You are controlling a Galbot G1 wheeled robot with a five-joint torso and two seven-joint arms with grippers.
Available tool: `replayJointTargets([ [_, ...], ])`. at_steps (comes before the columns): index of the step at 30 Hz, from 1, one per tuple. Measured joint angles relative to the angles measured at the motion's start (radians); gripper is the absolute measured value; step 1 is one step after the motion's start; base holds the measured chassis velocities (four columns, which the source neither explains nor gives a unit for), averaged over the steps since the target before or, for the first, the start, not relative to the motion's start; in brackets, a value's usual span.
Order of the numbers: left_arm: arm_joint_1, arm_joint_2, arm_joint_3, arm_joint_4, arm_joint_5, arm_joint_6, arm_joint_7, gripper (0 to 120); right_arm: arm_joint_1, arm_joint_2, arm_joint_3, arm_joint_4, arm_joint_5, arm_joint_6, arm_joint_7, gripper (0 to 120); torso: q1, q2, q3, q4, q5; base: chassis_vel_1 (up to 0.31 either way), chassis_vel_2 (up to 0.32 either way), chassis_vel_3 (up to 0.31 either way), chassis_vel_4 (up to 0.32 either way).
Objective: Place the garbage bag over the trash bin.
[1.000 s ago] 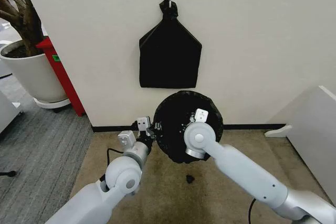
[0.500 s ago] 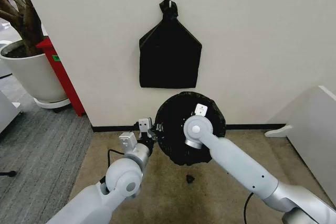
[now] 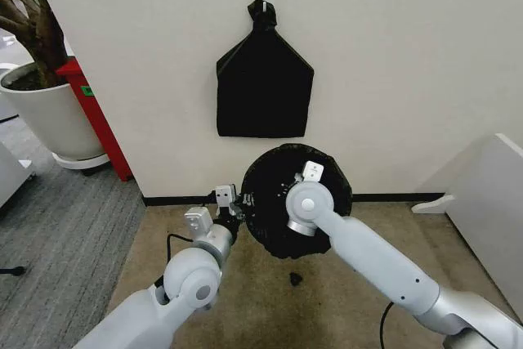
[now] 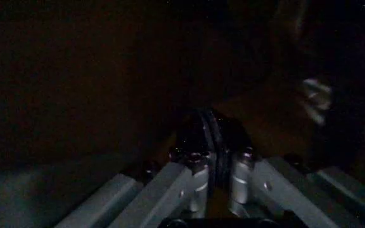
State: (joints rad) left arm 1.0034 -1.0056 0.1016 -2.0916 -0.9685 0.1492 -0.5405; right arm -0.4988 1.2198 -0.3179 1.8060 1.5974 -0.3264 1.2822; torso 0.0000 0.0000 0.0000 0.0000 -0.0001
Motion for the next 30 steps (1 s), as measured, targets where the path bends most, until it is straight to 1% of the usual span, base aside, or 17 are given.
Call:
replayJointTargets([
  [3, 0.000, 0.002, 0.001, -0.006, -0.001, 0.000, 0.000, 0, 0.000, 0.031, 0.006, -0.047, -0.012, -0.002, -0.028, 0, 0.000, 0.000, 0.000, 0.0000, 0.0000, 0.000, 0.000, 0.000, 0.000],
  [5, 0.000, 0.010, 0.001, -0.018, -0.003, 0.000, 0.000, 0, 0.000, 0.062, 0.019, -0.109, -0.034, -0.010, -0.055, 0, 0.000, 0.000, 0.000, 0.0001, 0.0000, 0.000, 0.000, 0.000, 0.000],
  [9, 0.000, 0.020, -0.003, -0.032, -0.005, 0.000, 0.000, 0, -0.007, 0.076, 0.030, -0.158, -0.058, -0.016, -0.078, 0, 0.000, 0.000, 0.000, 0.0001, 0.0001, 0.000, 0.000, 0.000, 0.000],
  [14, 0.003, 0.024, -0.010, -0.034, -0.008, 0.000, 0.000, 0, -0.011, 0.051, 0.027, -0.120, -0.049, -0.011, -0.057, 0, 0.000, 0.000, 0.000, 0.0000, 0.0001, 0.000, 0.000, 0.000, 0.000],
  [18, 0.001, 0.020, -0.017, -0.023, -0.012, 0.000, -0.001, 0, -0.008, 0.010, 0.006, -0.015, 0.005, 0.015, 0.002, 0, 0.000, 0.000, 0.000, -0.0002, 0.0001, 0.000, 0.000, 0.000, 0.000],
  [21, -0.005, 0.014, -0.017, -0.016, -0.016, 0.000, -0.004, 0, -0.005, -0.009, -0.009, 0.032, 0.030, 0.020, 0.022, 0, 0.000, 0.000, 0.000, 0.0000, 0.0001, 0.000, 0.000, 0.000, 0.000],
  [24, -0.008, 0.013, -0.017, -0.015, -0.020, 0.000, -0.006, 0, -0.010, -0.014, -0.009, 0.023, 0.031, 0.011, 0.022, 0, 0.000, 0.000, 0.000, 0.0000, 0.0000, 0.000, 0.000, 0.000, 0.000],
  [30, -0.017, 0.018, -0.023, -0.018, -0.030, 0.001, -0.008, 0, -0.060, -0.012, 0.032, -0.056, 0.028, -0.037, 0.004, 0, 0.000, 0.000, 0.000, -0.0001, 0.0003, 0.000, 0.000, 0.000, 0.000],
])
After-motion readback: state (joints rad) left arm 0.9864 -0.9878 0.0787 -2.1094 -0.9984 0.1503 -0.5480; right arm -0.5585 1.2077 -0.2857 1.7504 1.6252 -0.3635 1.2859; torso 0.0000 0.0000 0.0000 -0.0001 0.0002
